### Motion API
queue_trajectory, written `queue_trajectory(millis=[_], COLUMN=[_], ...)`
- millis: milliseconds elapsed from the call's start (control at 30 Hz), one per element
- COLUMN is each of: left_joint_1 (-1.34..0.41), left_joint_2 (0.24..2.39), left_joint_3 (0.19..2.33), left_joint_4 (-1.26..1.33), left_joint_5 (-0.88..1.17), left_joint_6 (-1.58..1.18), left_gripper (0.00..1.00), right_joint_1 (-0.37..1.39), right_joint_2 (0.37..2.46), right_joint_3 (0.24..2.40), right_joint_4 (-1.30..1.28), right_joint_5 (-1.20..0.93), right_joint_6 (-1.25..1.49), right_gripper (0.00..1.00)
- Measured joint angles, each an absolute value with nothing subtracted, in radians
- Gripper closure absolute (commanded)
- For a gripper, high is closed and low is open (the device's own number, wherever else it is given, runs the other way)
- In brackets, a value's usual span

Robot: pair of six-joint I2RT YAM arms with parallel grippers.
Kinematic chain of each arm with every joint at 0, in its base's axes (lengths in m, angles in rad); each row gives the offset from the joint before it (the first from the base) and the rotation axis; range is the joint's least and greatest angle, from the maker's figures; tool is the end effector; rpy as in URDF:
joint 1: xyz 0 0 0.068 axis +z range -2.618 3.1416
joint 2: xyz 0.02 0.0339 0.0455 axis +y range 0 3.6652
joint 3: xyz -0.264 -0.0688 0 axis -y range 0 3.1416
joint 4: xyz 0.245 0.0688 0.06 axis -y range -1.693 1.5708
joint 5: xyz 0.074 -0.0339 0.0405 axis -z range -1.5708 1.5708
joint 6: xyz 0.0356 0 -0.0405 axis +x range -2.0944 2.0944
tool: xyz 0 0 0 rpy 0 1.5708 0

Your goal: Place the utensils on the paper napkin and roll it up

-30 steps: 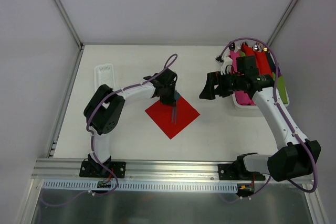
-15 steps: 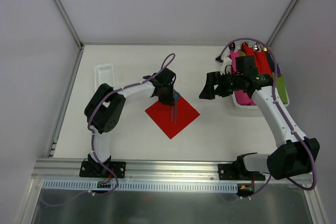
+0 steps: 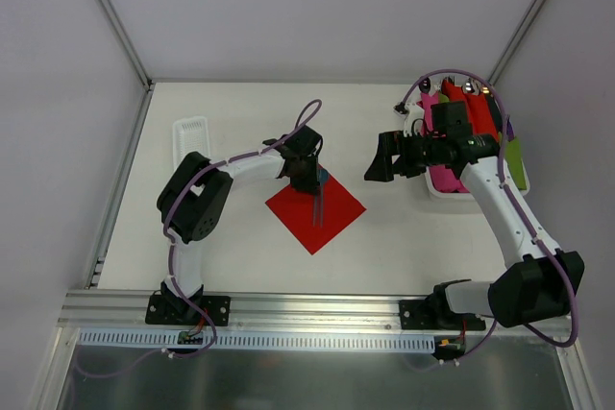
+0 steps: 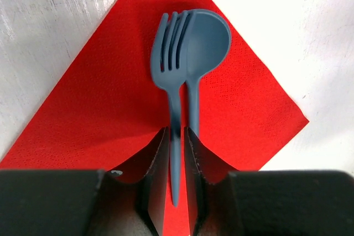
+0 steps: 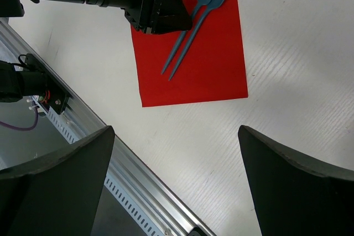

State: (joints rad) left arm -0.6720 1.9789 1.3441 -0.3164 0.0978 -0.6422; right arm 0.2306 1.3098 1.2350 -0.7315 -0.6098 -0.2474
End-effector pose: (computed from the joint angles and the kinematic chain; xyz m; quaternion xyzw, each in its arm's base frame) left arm 0.3274 -0.2649 0.1698 0.0291 0.9509 -0.2229 0.2127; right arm 0.2602 0.0820 0.3356 -0.3183 0.8334 0.2755 0.3581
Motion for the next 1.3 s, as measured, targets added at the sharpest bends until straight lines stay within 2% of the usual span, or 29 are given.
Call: queue_trajectory(millis=[400, 667, 767, 800, 967, 1100, 1300], left_joint_1=[-0.672, -0.672, -0.658, -0.650, -0.607, -0.557, -0.363], left_joint_2=[1.979, 1.870, 1.737, 1.674, 1.435, 1.303, 1.136], left_joint_3=[1.349, 1.337, 1.315, 1.300, 1.193, 1.064, 0.934], left_joint_4=[-0.311, -0.323, -0.323, -0.320, -0.304, -0.321, -0.353], left_joint_5=[0.099, 0.094, 0.095, 0.095, 0.107, 0.154, 0.270], left_joint_6=[-0.644, -0.645, -0.643, -0.641, -0.637, -0.639, -0.652], left_gripper=[0.76, 0.57, 0.59, 0.60, 0.62, 0.59, 0.58], right_joint_1=[0.230, 0.229, 0.229, 0.229, 0.255, 0.400, 0.765], right_joint_2=[1.315, 1.326, 1.342, 1.349, 1.369, 1.368, 1.368], right_joint_3=[1.235, 1.234, 1.224, 1.217, 1.145, 1.078, 0.981], right_joint_4=[-0.731, -0.731, -0.730, -0.728, -0.692, -0.629, -0.529], right_joint_5=[-0.615, -0.621, -0.622, -0.622, -0.616, -0.551, -0.355], right_joint_6=[-0.247, -0.258, -0.275, -0.282, -0.323, -0.383, -0.505], right_gripper=[0.01, 0.01, 0.12, 0.22, 0.53, 0.56, 0.57])
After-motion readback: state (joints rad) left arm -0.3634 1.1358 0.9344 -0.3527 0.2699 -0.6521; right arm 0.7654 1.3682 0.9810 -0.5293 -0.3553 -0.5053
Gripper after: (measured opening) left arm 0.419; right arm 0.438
